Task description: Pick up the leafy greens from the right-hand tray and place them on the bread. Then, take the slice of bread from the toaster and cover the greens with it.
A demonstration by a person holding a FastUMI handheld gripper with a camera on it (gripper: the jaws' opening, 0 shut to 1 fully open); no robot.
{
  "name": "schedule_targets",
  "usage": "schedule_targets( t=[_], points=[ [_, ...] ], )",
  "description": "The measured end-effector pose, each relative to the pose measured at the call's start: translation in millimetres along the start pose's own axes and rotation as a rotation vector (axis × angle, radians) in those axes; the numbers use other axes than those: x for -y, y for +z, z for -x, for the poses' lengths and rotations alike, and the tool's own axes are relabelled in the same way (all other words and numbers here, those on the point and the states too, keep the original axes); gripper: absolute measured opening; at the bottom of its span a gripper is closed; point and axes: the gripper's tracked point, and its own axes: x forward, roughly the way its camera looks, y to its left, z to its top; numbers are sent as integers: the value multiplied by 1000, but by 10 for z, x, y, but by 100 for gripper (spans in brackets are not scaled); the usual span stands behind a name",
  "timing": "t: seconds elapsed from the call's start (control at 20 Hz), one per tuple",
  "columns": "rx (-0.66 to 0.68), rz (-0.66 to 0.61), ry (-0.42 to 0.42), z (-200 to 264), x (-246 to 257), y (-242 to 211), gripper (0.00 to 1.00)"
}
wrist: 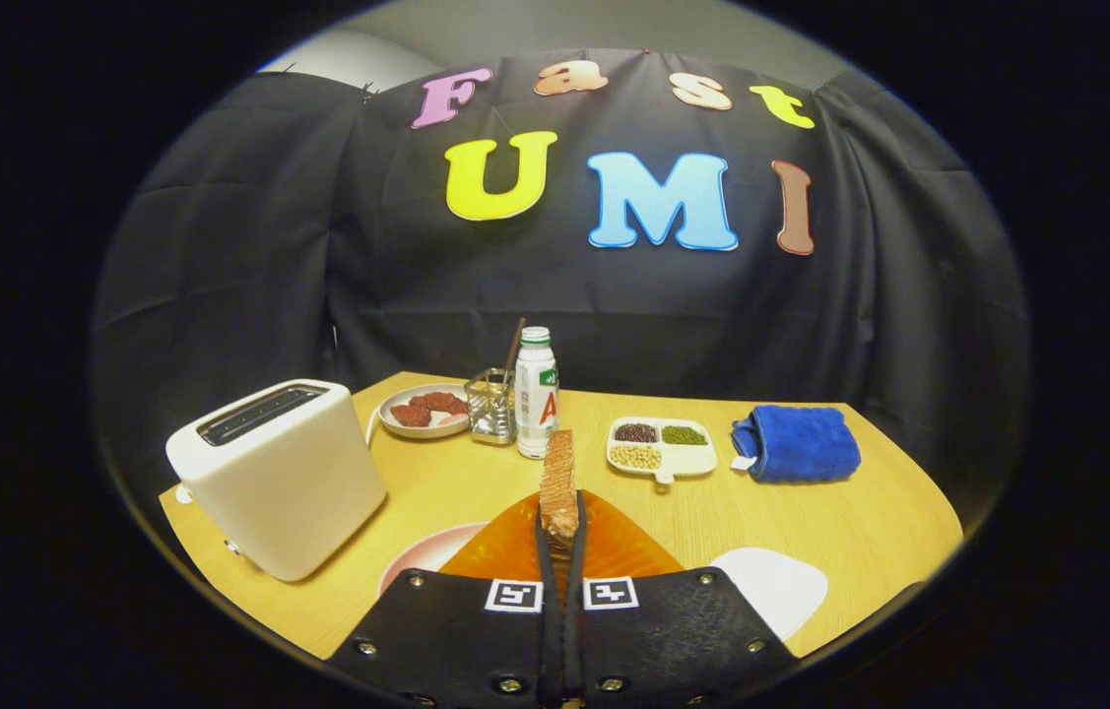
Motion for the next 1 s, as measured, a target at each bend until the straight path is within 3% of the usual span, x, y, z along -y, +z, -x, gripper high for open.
schedule_targets(
  t=[0.2,0.6,1.0],
  points=[
    [-3,48,-30,-53,16,-146,1],
    [-72,51,58,-114,-458,-570,1],
    [-136,47,93,-152,-662,-822,1]
  ],
)
